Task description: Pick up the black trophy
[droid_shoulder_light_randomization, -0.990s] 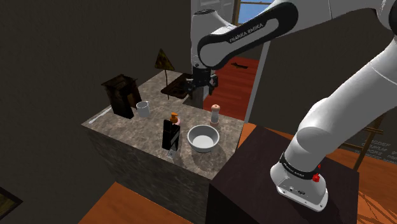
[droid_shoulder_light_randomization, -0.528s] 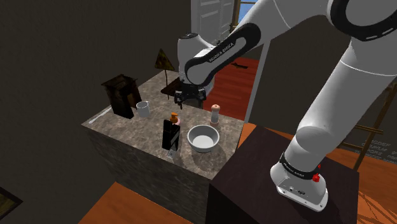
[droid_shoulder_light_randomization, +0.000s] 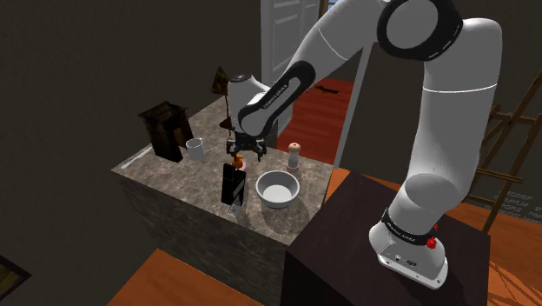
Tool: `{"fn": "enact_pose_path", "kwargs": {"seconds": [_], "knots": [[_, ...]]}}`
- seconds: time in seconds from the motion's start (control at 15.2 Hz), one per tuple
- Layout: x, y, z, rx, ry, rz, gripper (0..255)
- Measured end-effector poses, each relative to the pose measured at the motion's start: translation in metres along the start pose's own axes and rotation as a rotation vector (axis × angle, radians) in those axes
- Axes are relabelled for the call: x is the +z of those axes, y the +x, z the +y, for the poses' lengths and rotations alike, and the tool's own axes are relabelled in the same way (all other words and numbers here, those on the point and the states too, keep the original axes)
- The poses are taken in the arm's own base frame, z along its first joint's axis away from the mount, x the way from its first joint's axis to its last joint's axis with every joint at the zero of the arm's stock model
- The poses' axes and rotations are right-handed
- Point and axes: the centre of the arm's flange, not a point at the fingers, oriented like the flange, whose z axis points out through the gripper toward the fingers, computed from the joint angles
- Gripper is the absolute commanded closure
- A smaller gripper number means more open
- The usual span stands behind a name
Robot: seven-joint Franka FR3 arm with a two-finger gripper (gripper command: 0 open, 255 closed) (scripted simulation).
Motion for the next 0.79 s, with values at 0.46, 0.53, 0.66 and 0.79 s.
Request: {"fn": "enact_pose_path", "kwargs": {"seconds": [0.46,0.53,0.66,0.79], "knots": [[0.079,0.032,-0.041,0.158,-0.002,-0.025,0],[0.092,0.038,-0.047,0.181,-0.002,-0.029,0],[0.108,0.043,-0.052,0.213,-0.004,-0.034,0],[0.121,0.043,-0.056,0.220,-0.003,-0.035,0]]}}
